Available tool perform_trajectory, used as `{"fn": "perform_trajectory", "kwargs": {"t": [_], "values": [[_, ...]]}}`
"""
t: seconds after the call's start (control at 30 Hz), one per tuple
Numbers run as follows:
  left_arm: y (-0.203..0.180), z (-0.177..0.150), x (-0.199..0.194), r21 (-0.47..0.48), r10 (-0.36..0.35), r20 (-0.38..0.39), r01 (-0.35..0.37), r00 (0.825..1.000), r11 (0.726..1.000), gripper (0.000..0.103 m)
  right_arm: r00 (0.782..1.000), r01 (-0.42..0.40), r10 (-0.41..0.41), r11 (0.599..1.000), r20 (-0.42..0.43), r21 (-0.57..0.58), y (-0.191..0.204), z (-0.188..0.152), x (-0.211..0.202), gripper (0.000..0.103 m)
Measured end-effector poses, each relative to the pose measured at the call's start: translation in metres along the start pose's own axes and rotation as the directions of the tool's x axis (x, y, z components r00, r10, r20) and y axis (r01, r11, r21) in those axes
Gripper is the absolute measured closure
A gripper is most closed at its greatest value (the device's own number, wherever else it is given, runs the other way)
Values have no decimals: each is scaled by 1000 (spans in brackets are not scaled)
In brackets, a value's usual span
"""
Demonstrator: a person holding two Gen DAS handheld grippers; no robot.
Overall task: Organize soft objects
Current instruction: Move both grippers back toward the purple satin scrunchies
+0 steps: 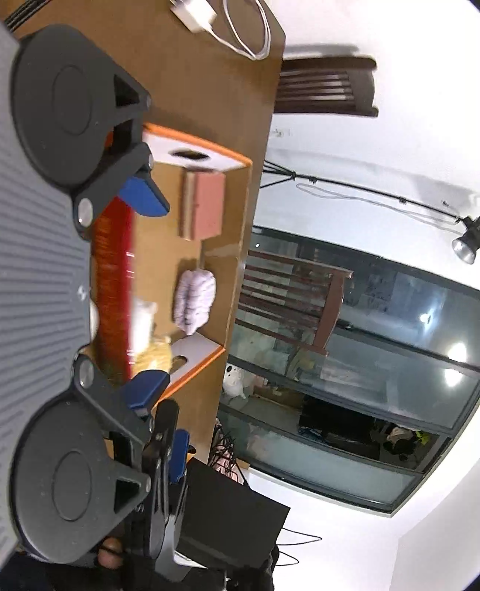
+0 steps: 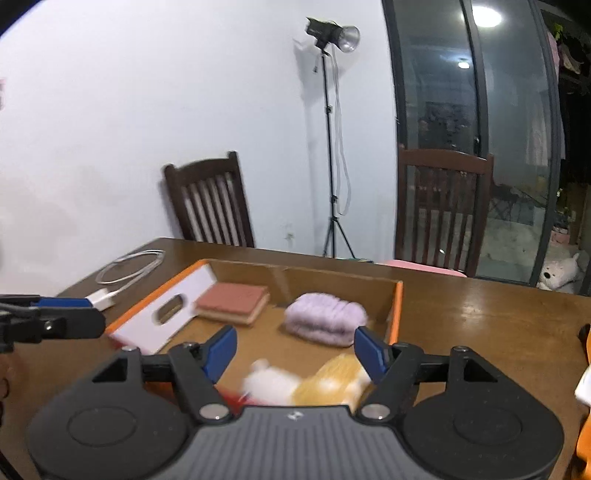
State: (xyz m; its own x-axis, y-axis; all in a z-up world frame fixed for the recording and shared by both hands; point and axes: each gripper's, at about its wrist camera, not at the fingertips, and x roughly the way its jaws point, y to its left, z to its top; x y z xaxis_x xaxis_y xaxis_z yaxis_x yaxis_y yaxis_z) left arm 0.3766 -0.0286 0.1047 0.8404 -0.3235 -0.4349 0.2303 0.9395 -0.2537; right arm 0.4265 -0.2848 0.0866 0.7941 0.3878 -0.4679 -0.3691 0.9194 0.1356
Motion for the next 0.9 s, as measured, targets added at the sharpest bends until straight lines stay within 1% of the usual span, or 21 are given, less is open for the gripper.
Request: {"fn": "perform_trajectory", "kwargs": {"t": [0.07,0.13,0.2,0.3,0.4,0.47,0.57,0.67,0.8,0.87,0.9], "values": [[4,-18,-15,-7,23,9,-23,1000,1000,9,1000,-18,18,1000,2,5,10,-16,-14,26],[9,-37,-31,-8,43,0,-43,999,999,9,1000,-29,29,1000,-10,2,21,-33,-26,25],[13,-51,-41,-9,61,-17,-62,998,998,9,1000,-20,20,1000,-23,-11,32,-46,-36,25],[20,-69,-53,-18,88,-32,-88,996,996,7,999,-10,10,1000,-30,1,41,-64,-52,25],[26,-84,-59,-38,93,-60,-96,994,995,7,1000,7,-6,1000,-31,18,49,-82,-64,25],[27,-90,-63,-25,95,-66,-97,993,995,7,999,33,-33,999,-32,17,54,-95,-73,23],[28,-97,-69,-5,108,-46,-108,993,994,7,998,41,-39,999,-58,31,58,-110,-76,22],[33,-101,-68,-21,99,-43,-100,994,995,6,996,51,-48,998,-82,35,65,-119,-79,22],[47,-102,-65,-62,110,-28,-112,993,992,6,996,25,-22,999,-86,38,74,-122,-78,23],[58,-100,-60,-88,103,-35,-106,994,991,6,996,2,2,999,-85,46,81,-121,-70,24],[62,-100,-58,-96,99,-36,-102,994,990,6,996,-8,12,999,-86,50,83,-119,-66,28]]}}
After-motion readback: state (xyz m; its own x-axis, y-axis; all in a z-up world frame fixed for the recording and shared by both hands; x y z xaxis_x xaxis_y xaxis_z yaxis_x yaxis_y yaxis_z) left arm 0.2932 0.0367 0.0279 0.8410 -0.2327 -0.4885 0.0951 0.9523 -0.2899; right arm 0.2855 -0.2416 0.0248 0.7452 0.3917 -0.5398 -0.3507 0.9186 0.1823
